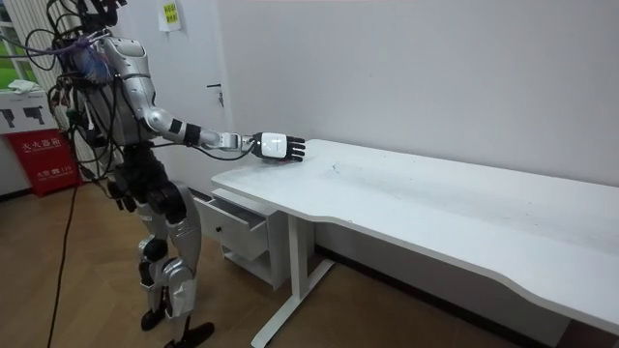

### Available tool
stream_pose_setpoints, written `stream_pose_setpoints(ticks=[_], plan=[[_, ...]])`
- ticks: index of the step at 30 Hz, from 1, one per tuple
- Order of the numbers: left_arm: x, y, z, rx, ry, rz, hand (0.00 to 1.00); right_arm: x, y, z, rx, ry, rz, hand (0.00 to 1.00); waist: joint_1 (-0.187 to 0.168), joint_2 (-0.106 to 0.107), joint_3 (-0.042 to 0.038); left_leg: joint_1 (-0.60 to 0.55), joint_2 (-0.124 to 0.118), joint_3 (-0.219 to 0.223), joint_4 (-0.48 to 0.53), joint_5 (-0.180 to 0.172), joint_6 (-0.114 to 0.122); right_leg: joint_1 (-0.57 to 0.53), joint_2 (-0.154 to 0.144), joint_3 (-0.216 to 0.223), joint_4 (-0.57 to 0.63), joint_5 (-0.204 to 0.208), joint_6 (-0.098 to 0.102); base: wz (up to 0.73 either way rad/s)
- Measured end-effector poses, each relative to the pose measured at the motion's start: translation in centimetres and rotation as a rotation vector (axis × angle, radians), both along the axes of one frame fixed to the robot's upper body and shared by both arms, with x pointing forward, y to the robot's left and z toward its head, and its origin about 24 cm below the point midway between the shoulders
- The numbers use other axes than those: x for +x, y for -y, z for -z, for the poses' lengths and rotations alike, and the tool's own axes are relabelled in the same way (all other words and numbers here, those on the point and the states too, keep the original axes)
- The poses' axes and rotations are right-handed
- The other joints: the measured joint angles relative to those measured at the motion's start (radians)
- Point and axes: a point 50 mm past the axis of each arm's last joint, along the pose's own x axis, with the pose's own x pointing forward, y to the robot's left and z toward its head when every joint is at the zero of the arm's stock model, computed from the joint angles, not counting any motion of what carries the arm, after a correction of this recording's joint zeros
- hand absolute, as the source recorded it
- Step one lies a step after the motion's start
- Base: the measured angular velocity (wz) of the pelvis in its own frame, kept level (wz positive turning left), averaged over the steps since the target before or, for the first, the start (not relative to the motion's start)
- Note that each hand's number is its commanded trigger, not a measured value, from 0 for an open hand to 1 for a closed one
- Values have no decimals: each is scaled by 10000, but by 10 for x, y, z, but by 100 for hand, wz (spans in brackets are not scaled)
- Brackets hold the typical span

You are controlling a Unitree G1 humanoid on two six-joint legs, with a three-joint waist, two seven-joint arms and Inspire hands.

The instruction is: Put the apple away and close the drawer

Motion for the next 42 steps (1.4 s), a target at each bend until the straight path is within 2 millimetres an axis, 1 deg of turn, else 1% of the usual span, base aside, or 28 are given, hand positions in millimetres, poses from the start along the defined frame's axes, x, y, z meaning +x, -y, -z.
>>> stream_pose_setpoints(ticks=[7, 8, 9, 10, 15, 21, 24, 29, 32, 34, 38, 39, 40, 41, 42], plan=[[0, -1, 0, 20, 31, -42, 0, 0, 0, 1, -305, -146, -138, 0, 6, -33, -4, -77, -7, -24, 0, 6, 1, -2, 0, -24, -5, 2, -3, 0], [1, -1, 0, 20, 34, -39, 0, 0, 0, 1, -309, -129, -144, 17, 5, -35, -3, -81, -7, -24, 1, 7, 1, -4, 1, -24, -7, 3, -4, 0], [1, -1, 0, 20, 38, -36, 0, -1, 0, 1, -314, -114, -151, 63, -12, -34, -3, -72, -8, -23, 1, 8, 1, -7, -1, -23, -14, 3, -4, 0], [1, -1, 0, 20, 46, -34, 0, -1, 0, 1, -318, -104, -152, 100, -18, -32, -2, -60, -10, -23, -1, 7, 1, -15, -3, -23, -24, 3, -4, 0], [3, 0, 0, 3, 149, -1, 0, -2, 1, 1, -398, -13, -35, 100, -40, -21, -2, -45, -9, -23, -4, 8, 1, 2, -1, -31, -83, 12, -6, 0], [4, 0, 0, 3, 159, 3, 0, -6, 11, 0, -973, -139, 201, 100, -61, -8, 7, 51, -1, -21, -31, 9, -2, 124, 15, -47, -173, 61, -8, 0], [3, 0, 0, 1, 151, -5, 0, -6, 12, 0, -1037, -172, 233, 100, -55, -37, -7, 60, 0, -21, -36, 9, -2, 128, 17, -48, -168, 61, -8, 0], [3, -1, 0, 6, 106, -19, 0, -6, 11, 2, -994, -283, 186, 100, 29, -97, -3, 75, 0, -6, -67, 10, -3, 125, 21, -37, -157, 61, -8, 0], [2, 0, 0, -14, 65, -2, 0, -4, 5, 2, -966, -324, -153, 100, 99, -187, -1, 86, 0, 18, -64, 10, -4, 131, 22, -25, -152, 61, -7, 0], [1, 0, 0, -13, -26, 9, 0, 1, -6, 1, -876, -356, -792, 100, 119, -238, 5, 84, 1, 12, -57, 10, -3, 121, 21, -16, -150, 62, -7, 0], [5, 0, 0, 0, 30, 20, 0, 10, -24, -4, -1240, -383, -2084, 100, 269, -180, 24, 20, 13, 9, -19, 9, -3, 94, 25, -1, -145, 68, -7, 0], [8, 0, 0, -1, 103, 40, 0, 13, -31, -6, -1536, -379, -2537, 100, 342, -162, 16, -56, 24, -6, 11, 9, -3, 101, 35, -3, -145, 83, -11, 6], [10, 0, 0, -8, 134, 79, 0, 15, -40, -6, -1748, -424, -3073, 100, 357, -114, 35, -95, 24, -41, 24, 9, -3, 101, 46, -14, -153, 95, -13, 7], [11, 1, 1, -21, 140, 136, 0, 16, -44, -6, -1802, -475, -3335, 100, 359, -126, 26, -99, 24, -41, 29, 9, -3, 115, 46, -30, -152, 95, -12, 7], [15, 2, 1, -54, 199, 282, 0, 17, -54, -3, -1852, -644, -3862, 100, 442, -116, 22, -99, 23, -32, 34, 9, -3, 125, 44, -50, -149, 95, -12, 0]])
